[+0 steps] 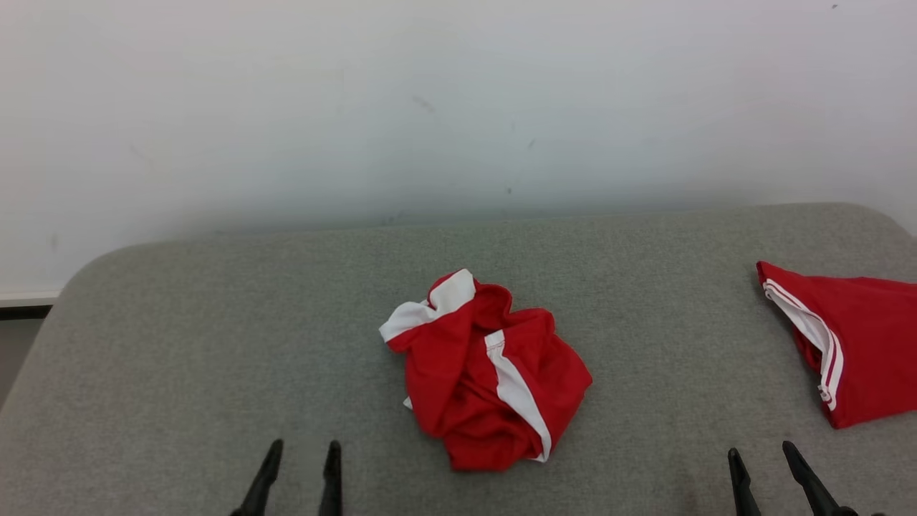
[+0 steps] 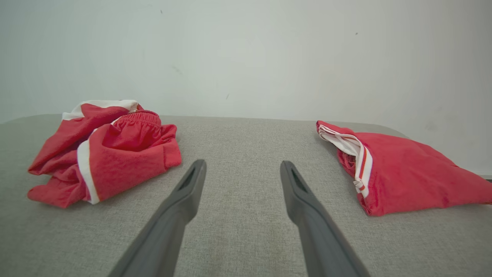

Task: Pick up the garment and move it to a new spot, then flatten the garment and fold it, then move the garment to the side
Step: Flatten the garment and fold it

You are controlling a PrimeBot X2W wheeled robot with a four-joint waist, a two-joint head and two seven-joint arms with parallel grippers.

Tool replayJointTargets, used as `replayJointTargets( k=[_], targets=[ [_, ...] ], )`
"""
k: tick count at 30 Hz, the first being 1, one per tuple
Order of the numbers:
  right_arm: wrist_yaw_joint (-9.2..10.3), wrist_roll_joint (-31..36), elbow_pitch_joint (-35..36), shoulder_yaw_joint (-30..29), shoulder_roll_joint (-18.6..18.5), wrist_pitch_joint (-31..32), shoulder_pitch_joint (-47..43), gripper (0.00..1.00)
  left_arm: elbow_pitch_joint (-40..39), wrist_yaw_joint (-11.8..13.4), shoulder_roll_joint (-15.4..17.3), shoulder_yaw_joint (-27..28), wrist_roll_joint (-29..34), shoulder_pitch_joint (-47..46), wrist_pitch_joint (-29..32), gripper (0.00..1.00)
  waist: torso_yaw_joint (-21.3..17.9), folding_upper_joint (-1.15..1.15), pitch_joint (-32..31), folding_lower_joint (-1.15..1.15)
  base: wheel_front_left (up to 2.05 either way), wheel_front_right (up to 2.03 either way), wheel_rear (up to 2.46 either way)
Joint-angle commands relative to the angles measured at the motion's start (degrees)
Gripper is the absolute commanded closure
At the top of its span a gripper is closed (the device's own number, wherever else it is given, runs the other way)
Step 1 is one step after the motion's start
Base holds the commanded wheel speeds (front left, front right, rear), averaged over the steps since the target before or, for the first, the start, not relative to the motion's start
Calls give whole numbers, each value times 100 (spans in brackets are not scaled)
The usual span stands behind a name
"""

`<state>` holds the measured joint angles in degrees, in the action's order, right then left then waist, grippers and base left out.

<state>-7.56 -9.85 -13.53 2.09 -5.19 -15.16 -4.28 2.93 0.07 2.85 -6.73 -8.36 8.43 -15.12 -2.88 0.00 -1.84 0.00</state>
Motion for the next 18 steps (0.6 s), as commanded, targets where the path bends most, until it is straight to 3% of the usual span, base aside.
replayJointTargets(
  k=[1,8,14,18],
  targets=[
    [16,-40,3,46,-40,6,108,0,-26,-123,12,-135,88,-239,-1,0,-128,0,56,0,0,0,0],
    [16,-114,41,169,-3,7,314,0,646,-552,115,-639,360,-1569,-1,0,-639,0,243,0,0,0,0],
    [16,-191,28,305,47,6,461,0,1535,-729,288,-1181,264,-2878,278,0,-1053,0,508,0,0,0,0],
    [16,-233,-8,347,92,7,564,0,2348,-754,610,-2224,-339,-3947,785,0,-1358,0,815,0,0,0,0]
  ],
)
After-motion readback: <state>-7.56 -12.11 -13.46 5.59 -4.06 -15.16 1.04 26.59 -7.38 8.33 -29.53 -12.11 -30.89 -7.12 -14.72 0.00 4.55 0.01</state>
